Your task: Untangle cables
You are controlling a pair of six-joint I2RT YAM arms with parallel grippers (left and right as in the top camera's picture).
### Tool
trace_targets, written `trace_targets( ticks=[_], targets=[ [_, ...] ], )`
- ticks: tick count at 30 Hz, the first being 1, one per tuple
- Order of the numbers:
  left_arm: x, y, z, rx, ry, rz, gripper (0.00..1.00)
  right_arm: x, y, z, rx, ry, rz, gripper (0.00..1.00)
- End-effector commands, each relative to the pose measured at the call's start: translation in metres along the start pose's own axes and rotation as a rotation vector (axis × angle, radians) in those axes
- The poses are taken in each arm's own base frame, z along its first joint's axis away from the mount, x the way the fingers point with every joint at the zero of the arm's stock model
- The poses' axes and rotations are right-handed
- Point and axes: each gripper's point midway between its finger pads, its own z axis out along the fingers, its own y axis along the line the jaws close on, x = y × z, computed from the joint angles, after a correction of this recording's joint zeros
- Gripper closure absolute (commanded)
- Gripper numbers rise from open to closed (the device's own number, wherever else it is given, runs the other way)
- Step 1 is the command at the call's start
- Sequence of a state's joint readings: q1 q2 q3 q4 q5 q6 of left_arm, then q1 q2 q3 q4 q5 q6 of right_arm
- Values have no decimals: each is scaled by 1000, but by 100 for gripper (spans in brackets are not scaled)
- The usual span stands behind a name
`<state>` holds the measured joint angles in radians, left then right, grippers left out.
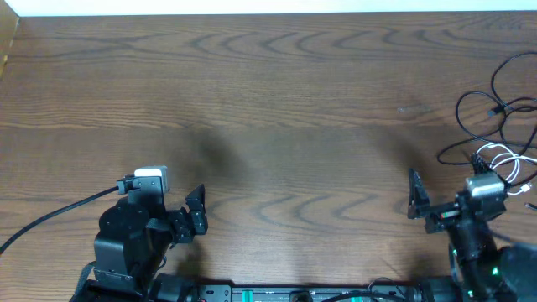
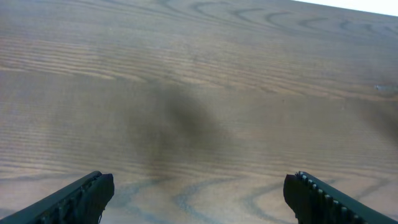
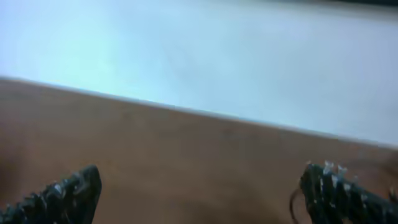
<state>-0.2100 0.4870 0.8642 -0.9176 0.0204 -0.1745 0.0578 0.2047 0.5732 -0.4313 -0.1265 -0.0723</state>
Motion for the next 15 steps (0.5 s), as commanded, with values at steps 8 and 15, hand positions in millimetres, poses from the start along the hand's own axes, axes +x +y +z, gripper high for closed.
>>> trace_targets(
  ticks=[8, 15],
  targets=[
    [0, 1, -1, -3, -3, 20, 7, 16, -7, 13, 43, -249, -53, 1],
    [0, 1, -1, -3, -3, 20, 7, 26, -9, 16, 58, -314, -66, 1]
  ],
)
